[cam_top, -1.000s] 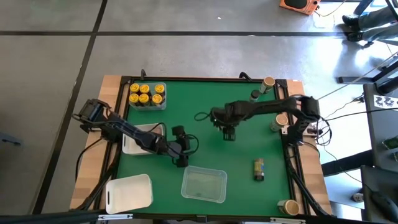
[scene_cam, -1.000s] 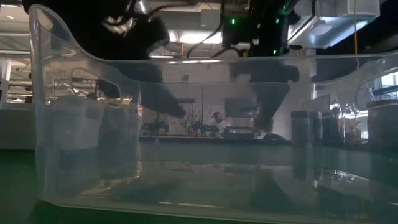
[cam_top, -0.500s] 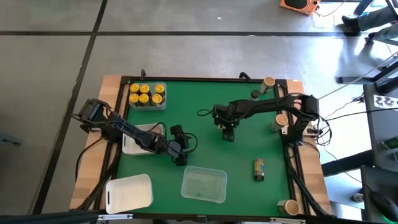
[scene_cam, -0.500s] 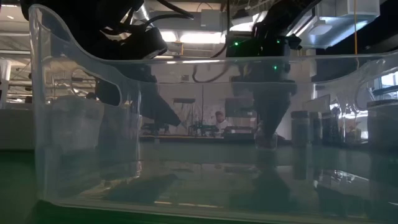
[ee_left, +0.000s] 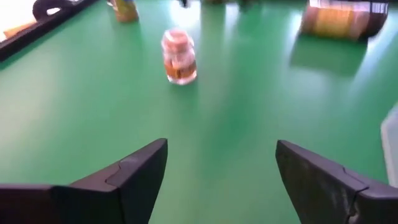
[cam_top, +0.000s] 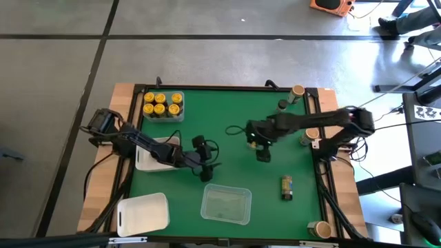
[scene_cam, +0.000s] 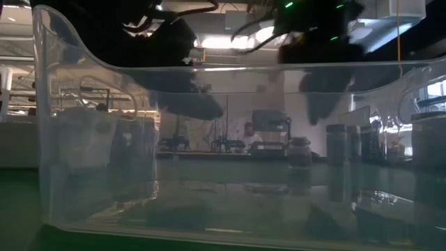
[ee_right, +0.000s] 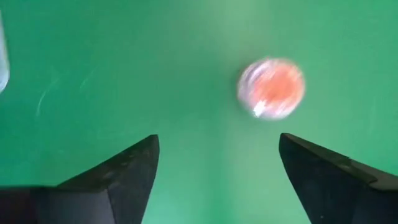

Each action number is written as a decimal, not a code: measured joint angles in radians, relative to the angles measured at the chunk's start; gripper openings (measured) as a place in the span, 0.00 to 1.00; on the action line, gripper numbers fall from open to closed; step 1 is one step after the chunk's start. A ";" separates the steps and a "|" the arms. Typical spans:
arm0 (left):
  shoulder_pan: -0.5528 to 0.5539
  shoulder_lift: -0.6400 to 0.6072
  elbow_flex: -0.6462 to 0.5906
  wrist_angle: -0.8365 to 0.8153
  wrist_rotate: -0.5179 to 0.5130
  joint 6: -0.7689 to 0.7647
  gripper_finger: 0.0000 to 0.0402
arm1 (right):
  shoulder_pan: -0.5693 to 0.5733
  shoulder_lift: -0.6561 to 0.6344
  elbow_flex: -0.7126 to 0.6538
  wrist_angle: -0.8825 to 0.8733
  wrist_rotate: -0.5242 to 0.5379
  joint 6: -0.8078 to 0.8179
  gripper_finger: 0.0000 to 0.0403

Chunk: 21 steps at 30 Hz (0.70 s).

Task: Sort spices by type
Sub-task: Put the brown spice bottle into the top white bin

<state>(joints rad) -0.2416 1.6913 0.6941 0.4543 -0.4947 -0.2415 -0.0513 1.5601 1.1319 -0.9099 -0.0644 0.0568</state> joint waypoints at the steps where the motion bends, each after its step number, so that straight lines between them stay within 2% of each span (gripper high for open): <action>1: 0.011 0.000 0.000 0.019 0.004 -0.011 0.76 | 0.018 -0.036 -0.035 0.016 0.004 0.012 0.83; 6: 0.084 0.000 0.042 0.051 0.035 -0.048 0.84 | 0.086 -0.238 -0.264 0.173 0.077 0.100 0.84; 12: 0.175 0.009 0.145 0.054 0.178 -0.001 0.86 | 0.127 -0.451 -0.514 0.456 0.227 0.113 0.84; 16: 0.229 0.040 0.230 0.020 0.230 0.023 0.83 | 0.122 -0.508 -0.616 0.533 0.282 0.087 0.84; 21: 0.286 0.136 0.355 -0.069 0.284 0.068 0.80 | 0.123 -0.508 -0.697 0.596 0.309 0.086 0.84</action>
<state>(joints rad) 0.0447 1.8275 1.0495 0.3856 -0.2104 -0.1737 0.0719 1.0525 0.4345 -0.3142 0.2447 0.1428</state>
